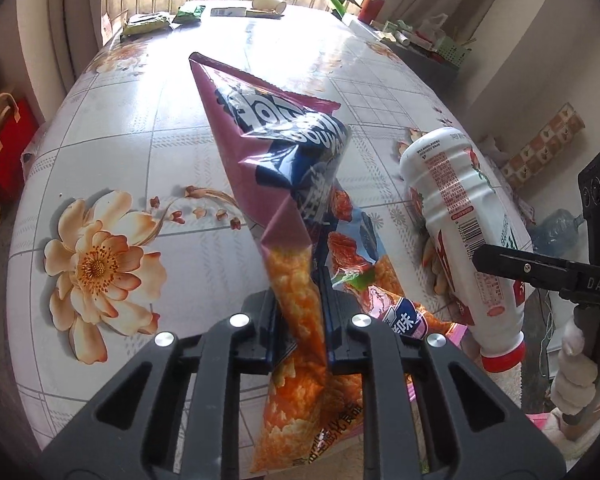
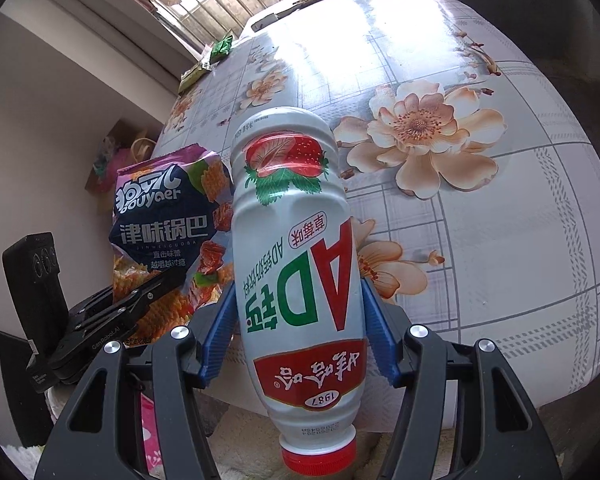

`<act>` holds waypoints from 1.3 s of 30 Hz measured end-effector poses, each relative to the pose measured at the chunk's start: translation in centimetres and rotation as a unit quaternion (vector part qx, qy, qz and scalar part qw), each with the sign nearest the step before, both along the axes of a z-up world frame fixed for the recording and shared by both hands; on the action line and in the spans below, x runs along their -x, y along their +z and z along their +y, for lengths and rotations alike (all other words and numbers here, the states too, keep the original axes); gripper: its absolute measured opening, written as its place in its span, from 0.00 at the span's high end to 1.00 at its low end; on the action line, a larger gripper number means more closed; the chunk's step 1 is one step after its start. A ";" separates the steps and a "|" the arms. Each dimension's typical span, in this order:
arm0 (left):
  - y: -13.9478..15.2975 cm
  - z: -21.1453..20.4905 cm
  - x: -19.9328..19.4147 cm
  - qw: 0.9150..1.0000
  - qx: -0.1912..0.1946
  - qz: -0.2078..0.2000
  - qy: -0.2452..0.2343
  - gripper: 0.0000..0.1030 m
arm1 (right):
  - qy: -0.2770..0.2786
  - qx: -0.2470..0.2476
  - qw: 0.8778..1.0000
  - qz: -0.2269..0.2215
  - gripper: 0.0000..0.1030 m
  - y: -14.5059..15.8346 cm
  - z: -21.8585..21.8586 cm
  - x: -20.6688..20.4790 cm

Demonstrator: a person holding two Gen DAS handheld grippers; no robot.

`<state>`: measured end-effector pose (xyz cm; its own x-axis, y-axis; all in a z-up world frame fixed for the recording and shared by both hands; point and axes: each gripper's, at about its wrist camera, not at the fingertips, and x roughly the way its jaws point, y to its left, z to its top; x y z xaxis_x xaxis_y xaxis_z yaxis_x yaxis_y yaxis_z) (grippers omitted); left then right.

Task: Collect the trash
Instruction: 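Lift the milk bottle and chip bag off the table with both tools, then carry the bottle and chip bag over the blue wastebasket with both tools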

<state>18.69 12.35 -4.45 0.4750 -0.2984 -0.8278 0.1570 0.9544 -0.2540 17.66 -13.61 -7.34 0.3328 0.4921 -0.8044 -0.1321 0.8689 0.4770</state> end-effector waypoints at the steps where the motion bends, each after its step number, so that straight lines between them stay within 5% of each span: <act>1: 0.2 -0.2 0.3 1.000 -0.005 -0.006 -0.002 0.87 | -0.003 -0.002 1.000 -0.001 0.44 0.1 -0.3 0.0; 28: 6.7 -4.6 3.9 0.994 -0.049 -0.097 -0.026 0.90 | -0.050 -0.083 0.994 -0.047 0.44 3.8 -6.6 4.0; 39: 10.0 -11.4 4.6 0.986 -0.034 -0.128 -0.101 0.90 | -0.134 -0.138 0.977 -0.093 0.45 5.4 -15.8 10.2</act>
